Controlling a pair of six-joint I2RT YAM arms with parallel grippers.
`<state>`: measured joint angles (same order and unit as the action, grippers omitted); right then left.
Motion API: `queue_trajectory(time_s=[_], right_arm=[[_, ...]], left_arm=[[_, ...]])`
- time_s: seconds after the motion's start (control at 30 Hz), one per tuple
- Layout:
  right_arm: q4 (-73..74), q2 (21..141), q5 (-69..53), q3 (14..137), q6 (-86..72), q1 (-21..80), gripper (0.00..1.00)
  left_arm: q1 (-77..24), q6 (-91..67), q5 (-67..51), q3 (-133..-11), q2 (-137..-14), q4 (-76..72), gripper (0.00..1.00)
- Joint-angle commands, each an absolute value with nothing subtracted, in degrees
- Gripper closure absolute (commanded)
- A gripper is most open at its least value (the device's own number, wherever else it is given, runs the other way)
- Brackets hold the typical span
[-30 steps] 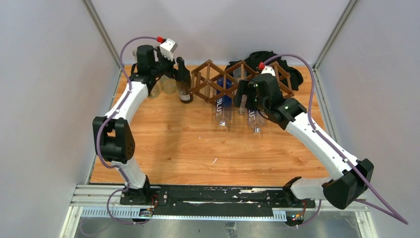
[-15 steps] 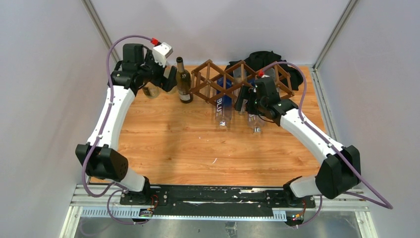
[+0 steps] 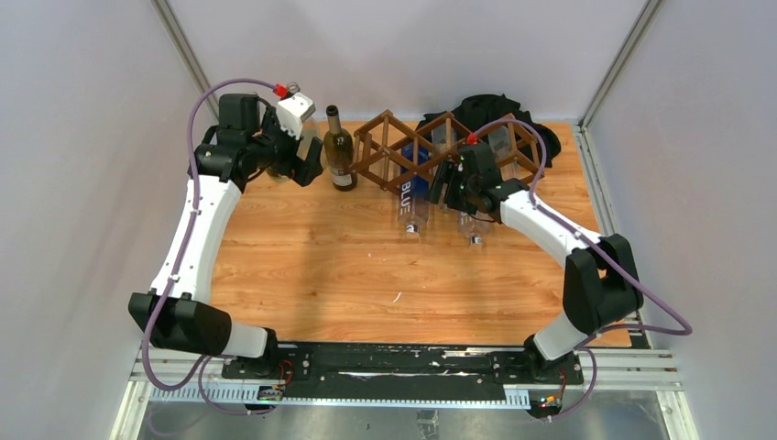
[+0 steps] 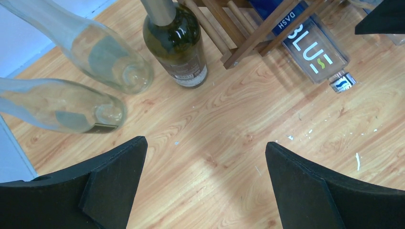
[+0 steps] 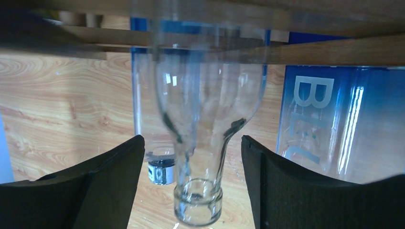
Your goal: Take the wine bottle off the wine rack
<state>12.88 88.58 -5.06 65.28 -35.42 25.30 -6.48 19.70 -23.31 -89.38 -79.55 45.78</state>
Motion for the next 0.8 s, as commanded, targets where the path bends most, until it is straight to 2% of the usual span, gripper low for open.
queue_trajectory(time_s=[0.0,0.07,0.33,0.5,0.6,0.77], right_arm=[[11.12,90.42,-6.66,65.73,-36.77,24.26,0.25],[10.23,90.79,-6.86,65.13,-37.21,24.21,0.29],[7.82,89.01,-7.42,62.46,-37.61,24.26,0.59],[7.07,86.44,-7.92,59.72,-38.20,24.26,0.87],[6.38,84.23,-8.45,57.56,-38.79,24.34,0.99],[5.81,79.62,-9.04,53.68,-38.98,24.79,1.00]], left_arm=[[-6.06,19.44,-23.38,-88.09,-77.57,46.76,0.00],[-6.11,19.38,-23.38,-87.84,-77.28,46.76,0.00],[-6.06,18.94,-23.82,-86.53,-77.18,46.75,0.01],[-6.06,18.75,-23.77,-85.62,-77.42,46.24,0.02],[-6.06,18.57,-24.17,-85.62,-77.52,46.18,0.02],[-6.06,18.39,-24.73,-85.53,-77.92,46.14,0.03]])
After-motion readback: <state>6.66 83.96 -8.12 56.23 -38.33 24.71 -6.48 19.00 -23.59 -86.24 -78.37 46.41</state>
